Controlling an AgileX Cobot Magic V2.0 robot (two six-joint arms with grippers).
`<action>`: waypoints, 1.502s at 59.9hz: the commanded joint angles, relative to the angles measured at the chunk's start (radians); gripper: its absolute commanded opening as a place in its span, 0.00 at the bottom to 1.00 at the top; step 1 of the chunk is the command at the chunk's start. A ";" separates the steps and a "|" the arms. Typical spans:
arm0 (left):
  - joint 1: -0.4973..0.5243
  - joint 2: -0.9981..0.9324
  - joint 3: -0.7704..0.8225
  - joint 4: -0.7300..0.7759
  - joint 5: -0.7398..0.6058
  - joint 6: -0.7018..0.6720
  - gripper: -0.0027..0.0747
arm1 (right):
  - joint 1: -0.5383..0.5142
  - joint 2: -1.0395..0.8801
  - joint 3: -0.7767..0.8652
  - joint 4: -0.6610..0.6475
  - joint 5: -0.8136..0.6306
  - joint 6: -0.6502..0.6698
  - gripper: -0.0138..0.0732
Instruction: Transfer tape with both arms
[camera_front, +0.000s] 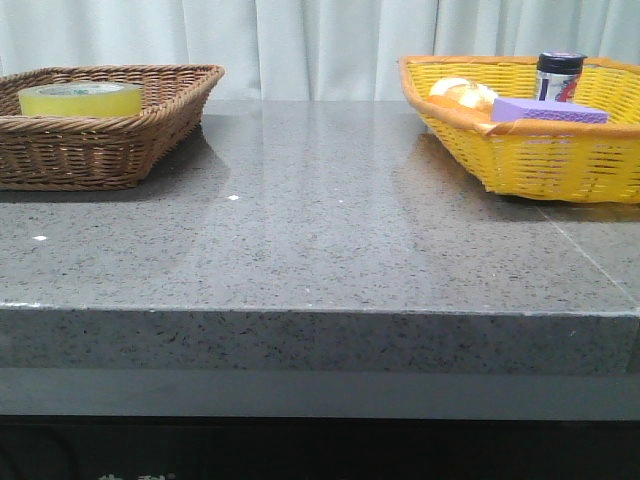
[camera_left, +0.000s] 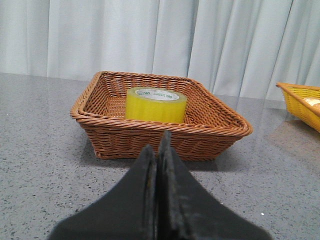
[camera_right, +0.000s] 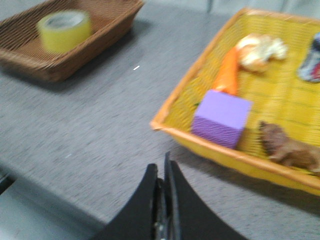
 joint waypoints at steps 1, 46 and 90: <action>-0.005 -0.019 0.006 -0.010 -0.082 0.001 0.01 | -0.082 -0.076 0.067 -0.006 -0.194 -0.006 0.08; -0.005 -0.018 0.006 -0.010 -0.082 0.001 0.01 | -0.375 -0.475 0.615 0.047 -0.530 -0.006 0.08; -0.005 -0.018 0.006 -0.010 -0.082 0.001 0.01 | -0.374 -0.474 0.615 0.046 -0.529 -0.006 0.08</action>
